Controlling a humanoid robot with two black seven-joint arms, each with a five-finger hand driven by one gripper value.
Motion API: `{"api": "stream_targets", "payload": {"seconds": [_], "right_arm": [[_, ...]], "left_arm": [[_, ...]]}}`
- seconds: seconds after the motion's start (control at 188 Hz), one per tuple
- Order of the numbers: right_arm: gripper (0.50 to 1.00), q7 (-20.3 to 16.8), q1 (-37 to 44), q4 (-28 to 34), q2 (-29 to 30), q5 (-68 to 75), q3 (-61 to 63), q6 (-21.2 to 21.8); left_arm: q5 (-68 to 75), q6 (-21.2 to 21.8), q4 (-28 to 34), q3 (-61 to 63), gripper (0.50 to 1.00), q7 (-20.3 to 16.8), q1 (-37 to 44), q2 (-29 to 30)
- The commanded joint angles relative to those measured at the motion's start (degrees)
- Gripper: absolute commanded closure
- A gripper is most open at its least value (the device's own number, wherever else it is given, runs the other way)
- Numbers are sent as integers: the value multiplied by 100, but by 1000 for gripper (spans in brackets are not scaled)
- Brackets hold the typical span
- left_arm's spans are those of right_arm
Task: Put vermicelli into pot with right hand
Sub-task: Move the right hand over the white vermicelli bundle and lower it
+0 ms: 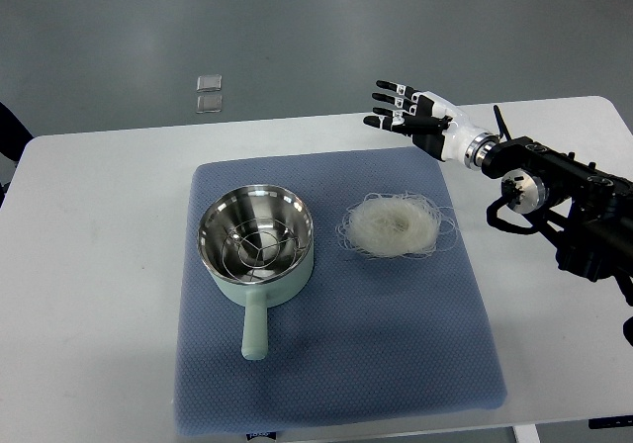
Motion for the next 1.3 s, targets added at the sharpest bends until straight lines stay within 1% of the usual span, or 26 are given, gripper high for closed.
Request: {"api": "stream_targets", "payload": {"seconds": [0.0,0.521,0.611,0.67,0.733,0.882,0.978,1.116,1.297], "right_arm": [[572,0,7,4,-2,9,1,36],[572,0,16,4,-63,-26,-43,80],[572,27,25,30,-72,-510,-70,124],[572,53,25,144,-133,-932,-70,133],[572,53,-10,311,-344,-1327,-43,133],[572,62,-10,1015,-766,-1705,-70,150],[572,79,-28,1392,-1056,-2021,-70,326],[572,273,-186,1700,-1346,-2786,-70,704],[572,826,-379,1964,-1628,-3612,-70,1021]], "left_arm": [[0,0,-17,0,500,24,-7,0],[0,-1,18,18,500,24,-78,0],[0,-1,18,0,500,15,-78,0],[0,-1,9,0,500,24,-78,0],[0,-1,18,0,500,15,-78,0],[0,-1,18,26,500,15,-78,0],[0,-1,18,18,500,15,-78,0],[0,-1,18,9,500,15,-78,0],[0,-1,18,18,500,15,-78,0]]}}
